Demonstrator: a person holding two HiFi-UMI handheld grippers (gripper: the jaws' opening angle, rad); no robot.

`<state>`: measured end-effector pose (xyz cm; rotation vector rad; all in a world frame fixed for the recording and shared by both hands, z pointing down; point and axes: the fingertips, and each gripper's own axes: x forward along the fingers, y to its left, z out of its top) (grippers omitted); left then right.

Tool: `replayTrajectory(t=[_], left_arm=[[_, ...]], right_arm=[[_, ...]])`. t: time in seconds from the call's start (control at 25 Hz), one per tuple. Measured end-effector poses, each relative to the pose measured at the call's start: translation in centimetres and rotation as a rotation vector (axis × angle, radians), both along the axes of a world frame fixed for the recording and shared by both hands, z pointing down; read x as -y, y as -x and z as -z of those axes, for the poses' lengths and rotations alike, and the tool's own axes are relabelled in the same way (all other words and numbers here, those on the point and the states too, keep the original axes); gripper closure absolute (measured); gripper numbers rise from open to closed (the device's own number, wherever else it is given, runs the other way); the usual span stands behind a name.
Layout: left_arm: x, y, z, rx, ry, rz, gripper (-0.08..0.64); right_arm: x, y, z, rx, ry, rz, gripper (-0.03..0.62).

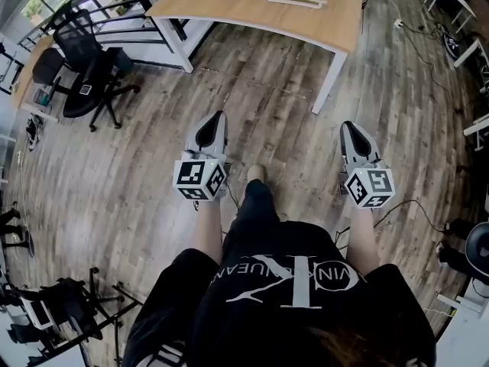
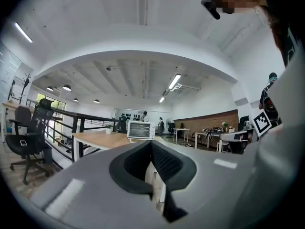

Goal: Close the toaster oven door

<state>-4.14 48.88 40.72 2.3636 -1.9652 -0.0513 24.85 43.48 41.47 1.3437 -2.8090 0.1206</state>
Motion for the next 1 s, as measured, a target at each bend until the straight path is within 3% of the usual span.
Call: replayTrajectory(t=[0.24, 0.48, 1.0], left_arm=[[1.4, 1.7, -1.8, -0.025, 0.040, 0.028, 0.548], [5.2, 2.4, -2.1, 0.018, 0.049, -0.022, 0.548], [15.0, 6.8, -2.3, 0.027, 0.050, -0.059, 0.548]], right_arm=[[1.6, 2.1, -1.5, -0.008, 0.030, 0.011, 0.565], [5.3, 3.6, -1.5, 0.010, 0.028, -0.012, 0.565], [14.8, 7.4, -1.8, 0.018, 0.026, -0.072, 0.563]])
